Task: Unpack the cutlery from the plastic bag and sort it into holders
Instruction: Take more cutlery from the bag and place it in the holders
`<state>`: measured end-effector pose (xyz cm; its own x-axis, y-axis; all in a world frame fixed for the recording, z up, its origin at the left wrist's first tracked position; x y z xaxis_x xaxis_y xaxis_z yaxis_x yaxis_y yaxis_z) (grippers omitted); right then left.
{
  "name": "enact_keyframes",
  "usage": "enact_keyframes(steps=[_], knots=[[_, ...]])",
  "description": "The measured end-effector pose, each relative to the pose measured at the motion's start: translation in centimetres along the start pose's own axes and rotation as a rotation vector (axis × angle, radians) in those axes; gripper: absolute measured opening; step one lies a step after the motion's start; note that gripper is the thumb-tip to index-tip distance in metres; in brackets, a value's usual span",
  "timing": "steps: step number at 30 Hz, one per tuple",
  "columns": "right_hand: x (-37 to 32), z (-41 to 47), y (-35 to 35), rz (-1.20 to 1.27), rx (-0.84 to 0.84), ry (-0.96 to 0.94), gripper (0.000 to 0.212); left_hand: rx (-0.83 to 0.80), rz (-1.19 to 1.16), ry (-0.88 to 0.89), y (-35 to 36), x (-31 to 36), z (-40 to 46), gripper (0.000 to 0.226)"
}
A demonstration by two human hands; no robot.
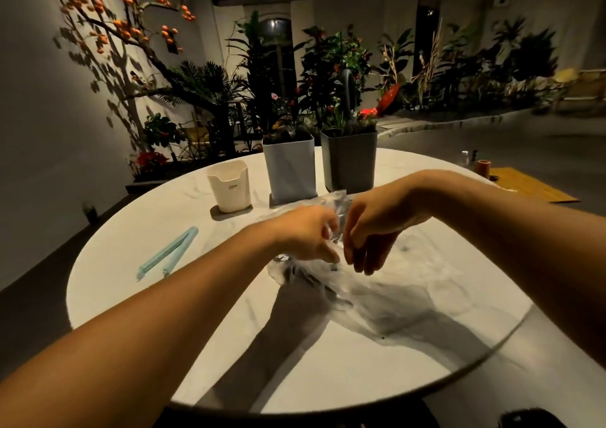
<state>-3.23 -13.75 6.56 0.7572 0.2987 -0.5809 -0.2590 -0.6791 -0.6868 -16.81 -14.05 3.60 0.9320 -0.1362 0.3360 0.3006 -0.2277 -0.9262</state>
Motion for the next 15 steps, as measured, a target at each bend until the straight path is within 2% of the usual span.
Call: enact_keyframes(steps=[4, 6, 7, 9, 10, 11, 12, 14, 15], knots=[[1.8, 0.7, 2.2, -0.042, 0.030, 0.032, 0.033, 0.334, 0.042, -0.083, 1.0, -0.3, 0.2, 0.031], [2.3, 0.9, 2.0, -0.085, 0.174, -0.050, 0.035, 0.515, 0.078, -0.145, 0.8, -0.8, -0.4, 0.032], [2.4, 0.9, 1.6, -0.192, 0.253, -0.099, 0.036, 0.635, 0.151, -0.136, 0.6, -1.0, -0.7, 0.037], [2.7, 0.9, 1.2, -0.446, 0.331, -0.171, 0.037, 0.867, 0.313, 0.070, 0.6, -0.5, -1.5, 0.042], [2.8, 0.9, 1.3, -0.526, 0.327, -0.174, 0.037, 0.894, 0.330, 0.239, 0.9, 0.1, -2.0, 0.041], [3.1, 1.1, 1.4, -0.570, 0.309, -0.157, 0.036, 0.816, 0.321, 0.385, 1.4, 0.6, -2.2, 0.037], [3.2, 1.1, 1.5, -0.600, 0.282, -0.132, 0.033, 0.661, 0.301, 0.454, 1.8, 1.1, -2.3, 0.032], [3.6, 1.3, 1.8, -0.637, 0.206, -0.052, 0.031, 0.314, 0.263, 0.352, 2.9, 1.6, -1.7, 0.031], [3.7, 1.4, 1.7, -0.658, 0.183, -0.021, 0.033, 0.205, 0.272, 0.263, 3.3, 1.5, -1.3, 0.034]])
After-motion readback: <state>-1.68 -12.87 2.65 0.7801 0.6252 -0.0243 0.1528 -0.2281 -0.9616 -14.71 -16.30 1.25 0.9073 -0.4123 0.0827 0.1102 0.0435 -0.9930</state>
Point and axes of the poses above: each hand's wrist, its own z-axis towards the middle knuckle, its own y-axis out of the palm, x = y × z, the point moved 3 cm from there along z, towards the middle knuckle, and after that the axes turned 10 degrees about -y, right-handed, at the moved point
